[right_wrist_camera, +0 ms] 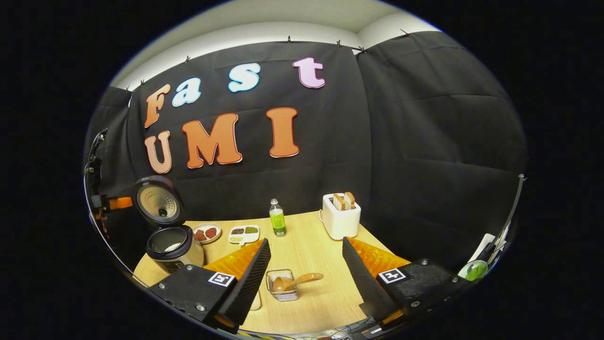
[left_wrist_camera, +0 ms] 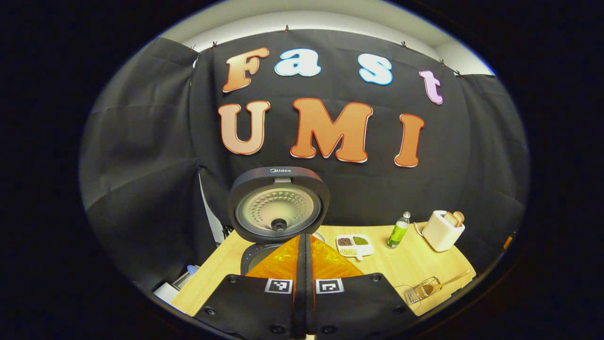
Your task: Close the left gripper, press the button to open the rice cooker; take a wooden spoon from the chopstick holder with the right hand, scoop a spoonful of rice and pour it into the rice cooker, then put the wooden spoon back into the chopstick holder.
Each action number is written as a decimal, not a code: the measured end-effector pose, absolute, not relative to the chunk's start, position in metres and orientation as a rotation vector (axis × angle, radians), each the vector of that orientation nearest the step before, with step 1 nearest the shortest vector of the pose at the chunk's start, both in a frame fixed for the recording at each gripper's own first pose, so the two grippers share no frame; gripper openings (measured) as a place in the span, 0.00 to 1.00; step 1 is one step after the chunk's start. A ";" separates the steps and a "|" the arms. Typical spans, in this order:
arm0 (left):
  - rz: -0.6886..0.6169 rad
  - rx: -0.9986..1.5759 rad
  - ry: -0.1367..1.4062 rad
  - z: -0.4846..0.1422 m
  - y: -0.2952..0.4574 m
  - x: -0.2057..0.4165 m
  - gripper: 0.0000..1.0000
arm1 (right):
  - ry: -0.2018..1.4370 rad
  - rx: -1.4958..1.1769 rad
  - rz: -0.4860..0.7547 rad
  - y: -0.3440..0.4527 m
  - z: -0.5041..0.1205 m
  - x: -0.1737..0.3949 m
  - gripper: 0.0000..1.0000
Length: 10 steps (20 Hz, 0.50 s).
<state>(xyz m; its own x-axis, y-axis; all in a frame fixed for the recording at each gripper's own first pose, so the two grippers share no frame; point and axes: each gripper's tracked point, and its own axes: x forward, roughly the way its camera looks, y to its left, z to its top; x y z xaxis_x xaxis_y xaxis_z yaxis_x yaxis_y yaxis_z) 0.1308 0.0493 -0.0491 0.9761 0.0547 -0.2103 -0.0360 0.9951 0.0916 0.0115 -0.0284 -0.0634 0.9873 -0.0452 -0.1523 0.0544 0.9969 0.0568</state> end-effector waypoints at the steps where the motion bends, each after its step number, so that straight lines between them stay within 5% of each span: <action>1: 0.058 0.089 0.198 -0.045 0.052 0.125 0.04 | 0.149 0.067 -0.052 -0.031 -0.064 0.013 0.95; 10: 0.163 0.048 0.033 0.004 0.072 0.072 0.10 | 0.163 0.237 -0.013 -0.040 -0.117 0.039 0.95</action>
<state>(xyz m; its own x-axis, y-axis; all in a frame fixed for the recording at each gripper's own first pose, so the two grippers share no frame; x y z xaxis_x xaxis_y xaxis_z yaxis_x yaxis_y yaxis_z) 0.0722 0.0722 0.0038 0.9862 0.1629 -0.0285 -0.1613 0.9856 0.0507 0.0386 -0.0402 -0.1170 0.9867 0.0062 -0.1623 0.0322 0.9719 0.2330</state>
